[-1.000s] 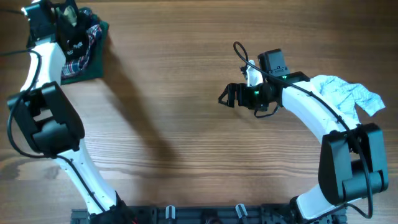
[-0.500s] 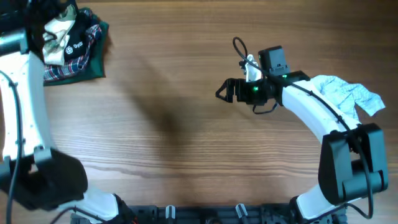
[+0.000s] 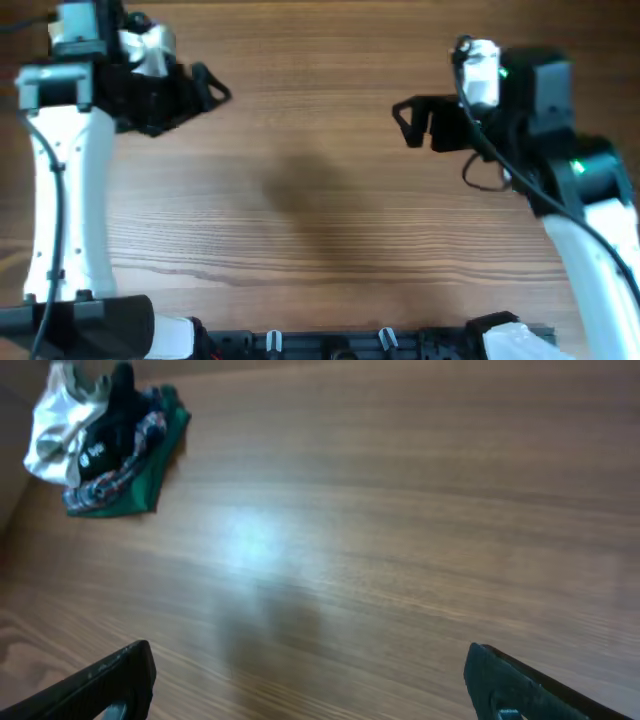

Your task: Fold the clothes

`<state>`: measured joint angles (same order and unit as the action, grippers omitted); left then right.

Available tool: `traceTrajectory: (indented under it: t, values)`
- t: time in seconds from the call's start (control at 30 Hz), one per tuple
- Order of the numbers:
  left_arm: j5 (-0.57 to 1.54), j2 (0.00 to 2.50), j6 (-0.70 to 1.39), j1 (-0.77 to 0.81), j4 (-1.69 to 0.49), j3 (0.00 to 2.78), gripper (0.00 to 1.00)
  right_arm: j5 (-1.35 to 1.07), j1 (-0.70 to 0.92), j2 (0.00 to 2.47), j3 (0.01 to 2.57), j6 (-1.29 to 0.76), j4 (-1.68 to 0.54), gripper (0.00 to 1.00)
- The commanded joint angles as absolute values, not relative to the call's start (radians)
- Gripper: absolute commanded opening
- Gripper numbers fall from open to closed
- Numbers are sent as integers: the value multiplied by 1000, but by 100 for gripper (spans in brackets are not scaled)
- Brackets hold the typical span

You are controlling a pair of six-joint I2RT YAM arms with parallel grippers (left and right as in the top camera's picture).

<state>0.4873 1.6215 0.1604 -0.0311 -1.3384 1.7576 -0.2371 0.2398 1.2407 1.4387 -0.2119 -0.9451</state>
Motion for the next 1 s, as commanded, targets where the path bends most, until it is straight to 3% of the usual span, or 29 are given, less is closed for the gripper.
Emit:
traceTrajectory:
  t: [0.0,0.23,0.4,0.6,0.73,0.97]
  values:
    - [311,1507,165,152,-1380,1754,97,-102,241,1136,1456,-202,-982,100]
    - [-192,1199,476,551,-1385,1748,100,23,241,1108,1456,-202,-1053,100]
    - [-395,1076,570,687,-1347,1622,100,23,241,1167,1456,-202,-1053,100]
    - [-260,947,591,868,-1314,1388,100,22,241,1277,1456,-202,-1052,100]
    - [-198,970,592,876,-1438,1387,100,22,241,1361,1456,-202,-1052,100]
    - [-191,972,502,876,-1346,1382,100,22,241,1502,1455,-202,-1051,100]
